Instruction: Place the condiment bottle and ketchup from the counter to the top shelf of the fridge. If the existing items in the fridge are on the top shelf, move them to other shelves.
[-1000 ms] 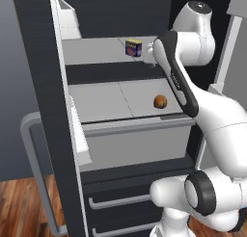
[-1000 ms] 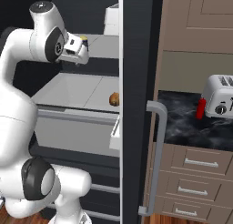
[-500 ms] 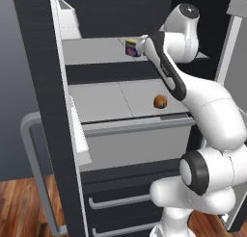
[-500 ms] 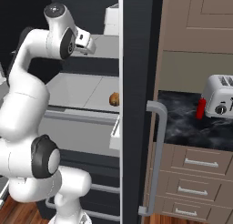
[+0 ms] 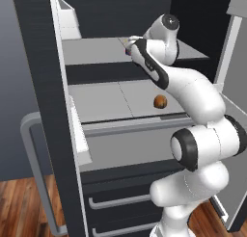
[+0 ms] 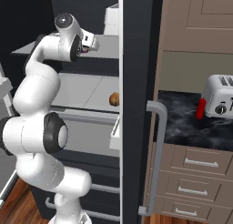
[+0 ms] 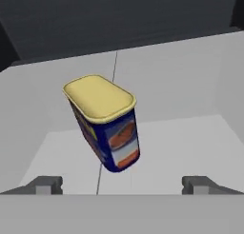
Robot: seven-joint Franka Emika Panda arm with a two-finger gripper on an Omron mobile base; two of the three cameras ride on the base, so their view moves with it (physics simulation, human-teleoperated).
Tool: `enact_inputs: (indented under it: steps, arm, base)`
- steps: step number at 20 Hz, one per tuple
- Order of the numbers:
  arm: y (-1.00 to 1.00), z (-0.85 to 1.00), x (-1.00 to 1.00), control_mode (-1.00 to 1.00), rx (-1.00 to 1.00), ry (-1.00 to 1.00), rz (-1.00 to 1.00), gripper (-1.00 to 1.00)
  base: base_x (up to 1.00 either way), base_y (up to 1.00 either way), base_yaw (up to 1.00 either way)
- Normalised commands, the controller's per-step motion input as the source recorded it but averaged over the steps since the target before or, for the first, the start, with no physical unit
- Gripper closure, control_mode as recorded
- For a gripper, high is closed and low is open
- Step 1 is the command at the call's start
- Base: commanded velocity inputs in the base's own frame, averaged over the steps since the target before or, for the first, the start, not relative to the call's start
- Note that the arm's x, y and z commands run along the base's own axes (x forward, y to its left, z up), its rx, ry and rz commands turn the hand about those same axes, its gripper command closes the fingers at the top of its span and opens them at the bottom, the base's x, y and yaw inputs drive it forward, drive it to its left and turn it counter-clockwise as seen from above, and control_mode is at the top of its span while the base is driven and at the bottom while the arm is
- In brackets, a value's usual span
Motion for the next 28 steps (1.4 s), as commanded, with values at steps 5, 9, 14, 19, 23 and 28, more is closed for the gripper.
enact_inputs:
  steps: [5, 9, 14, 19, 23, 28]
  arm:
    - [0.00, -0.05, 0.86, -1.00, 0.00, 0.02, 0.06, -1.00]
    - [0.00, -0.10, 0.78, -1.00, 0.00, 0.00, 0.06, -1.00]
    - [0.02, -0.15, 0.65, -1.00, 0.00, 0.00, 0.03, 1.00]
    - [0.01, -0.12, 0.19, -1.00, 0.00, 0.00, 0.00, 1.00]
    - [0.00, 0.00, 0.00, -1.00, 0.00, 0.00, 0.00, 1.00]
    - [0.00, 0.00, -0.10, -1.00, 0.00, -0.01, 0.00, 1.00]
  base:
    - [0.00, 0.00, 0.00]
    - [0.00, 0.00, 0.00]
    - [0.00, 0.00, 0.00]
    - [0.00, 0.00, 0.00]
    - [0.00, 0.00, 0.00]
    - [0.00, 0.00, 0.00]
